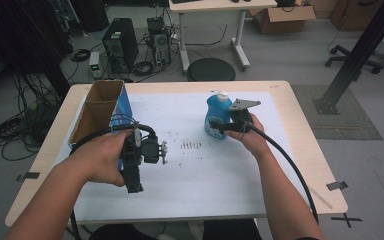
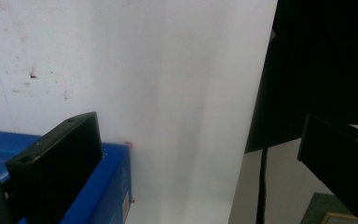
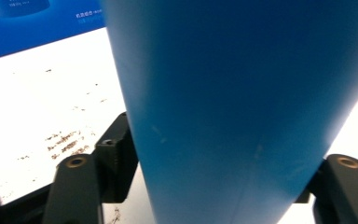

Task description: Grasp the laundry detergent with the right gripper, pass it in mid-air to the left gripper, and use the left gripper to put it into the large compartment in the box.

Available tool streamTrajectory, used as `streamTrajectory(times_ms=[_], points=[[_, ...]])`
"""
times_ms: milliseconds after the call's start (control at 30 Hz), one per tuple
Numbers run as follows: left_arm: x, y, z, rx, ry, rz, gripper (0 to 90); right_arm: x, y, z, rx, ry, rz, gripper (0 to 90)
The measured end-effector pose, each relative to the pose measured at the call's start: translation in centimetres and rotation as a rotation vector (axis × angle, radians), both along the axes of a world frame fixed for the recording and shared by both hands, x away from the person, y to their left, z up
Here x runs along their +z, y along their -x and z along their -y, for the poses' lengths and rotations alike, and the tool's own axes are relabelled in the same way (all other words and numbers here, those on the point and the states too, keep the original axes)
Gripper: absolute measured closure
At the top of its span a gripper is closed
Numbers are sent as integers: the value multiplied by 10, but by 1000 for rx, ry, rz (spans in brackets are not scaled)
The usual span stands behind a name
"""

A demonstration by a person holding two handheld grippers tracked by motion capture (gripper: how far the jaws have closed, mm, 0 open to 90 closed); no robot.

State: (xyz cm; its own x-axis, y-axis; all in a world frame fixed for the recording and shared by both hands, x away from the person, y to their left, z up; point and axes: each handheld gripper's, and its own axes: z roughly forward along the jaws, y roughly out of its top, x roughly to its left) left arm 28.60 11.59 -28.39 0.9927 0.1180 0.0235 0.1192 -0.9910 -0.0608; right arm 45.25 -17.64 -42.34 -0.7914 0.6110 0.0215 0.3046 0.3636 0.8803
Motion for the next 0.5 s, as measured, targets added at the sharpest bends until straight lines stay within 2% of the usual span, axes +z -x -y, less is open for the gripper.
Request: streamTrajectory(times_ms=[167, 500], points=[[0, 0, 0, -2, -2, 0, 3, 0, 0, 0, -5, 1, 11, 420], [2, -1, 3, -1, 0, 5, 2, 0, 0, 1, 0, -2, 18, 456]])
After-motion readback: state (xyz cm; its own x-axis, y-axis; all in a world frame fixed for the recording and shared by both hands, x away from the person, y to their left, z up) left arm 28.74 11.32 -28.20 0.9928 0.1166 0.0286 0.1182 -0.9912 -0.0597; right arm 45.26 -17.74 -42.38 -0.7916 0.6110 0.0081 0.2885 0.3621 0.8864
